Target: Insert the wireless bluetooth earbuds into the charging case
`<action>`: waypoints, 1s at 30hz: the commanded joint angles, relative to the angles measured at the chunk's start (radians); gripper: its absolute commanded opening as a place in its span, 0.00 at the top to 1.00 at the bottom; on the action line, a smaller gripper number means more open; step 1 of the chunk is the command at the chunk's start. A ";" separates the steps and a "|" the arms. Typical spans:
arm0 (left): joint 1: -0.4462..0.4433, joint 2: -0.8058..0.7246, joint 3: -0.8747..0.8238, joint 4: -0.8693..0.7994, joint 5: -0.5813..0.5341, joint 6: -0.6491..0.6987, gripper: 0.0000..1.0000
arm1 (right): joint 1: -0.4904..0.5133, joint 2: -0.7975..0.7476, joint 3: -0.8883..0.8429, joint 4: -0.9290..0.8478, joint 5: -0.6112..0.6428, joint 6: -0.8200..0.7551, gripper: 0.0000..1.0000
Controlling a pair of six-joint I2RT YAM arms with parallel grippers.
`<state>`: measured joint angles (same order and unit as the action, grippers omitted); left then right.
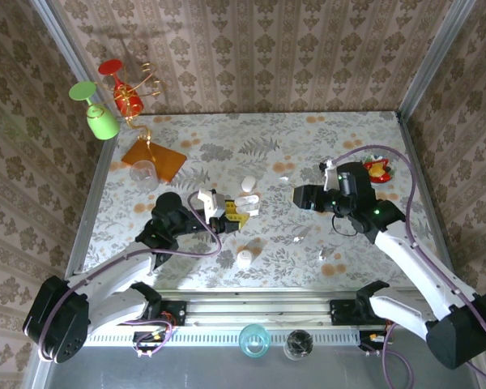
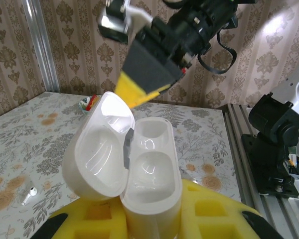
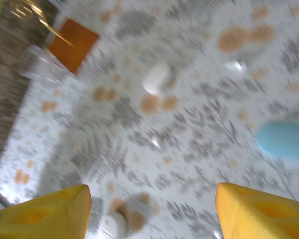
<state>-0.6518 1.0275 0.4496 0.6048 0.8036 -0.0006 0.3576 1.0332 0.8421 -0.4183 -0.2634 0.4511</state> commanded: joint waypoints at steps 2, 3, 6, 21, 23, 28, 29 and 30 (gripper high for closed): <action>0.005 0.010 0.005 -0.004 0.022 0.037 0.92 | 0.011 0.106 -0.021 -0.165 0.053 -0.011 0.32; 0.005 0.014 0.004 0.006 0.027 0.034 0.92 | 0.014 0.138 -0.023 -0.163 0.039 -0.020 0.32; 0.007 0.022 -0.012 0.056 0.038 0.005 0.92 | 0.021 0.276 0.012 -0.183 0.016 -0.031 0.33; 0.005 -0.006 -0.015 0.015 0.008 -0.002 0.92 | 0.089 0.655 0.118 -0.168 0.010 -0.067 0.41; 0.005 -0.009 -0.014 0.008 0.005 -0.001 0.92 | 0.093 0.644 0.098 -0.175 0.007 -0.058 0.42; 0.005 -0.007 -0.014 0.002 0.004 -0.003 0.92 | 0.114 0.593 0.046 -0.187 -0.004 -0.024 0.44; 0.005 -0.007 -0.014 -0.002 0.004 -0.004 0.92 | 0.120 0.584 0.037 -0.189 -0.007 -0.017 0.48; 0.005 -0.006 -0.013 -0.004 0.004 0.000 0.92 | 0.126 0.574 0.031 -0.191 -0.007 -0.011 0.50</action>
<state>-0.6518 1.0363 0.4442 0.6125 0.8085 0.0040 0.4637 1.6417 0.9031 -0.5579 -0.2455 0.4084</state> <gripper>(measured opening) 0.207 0.508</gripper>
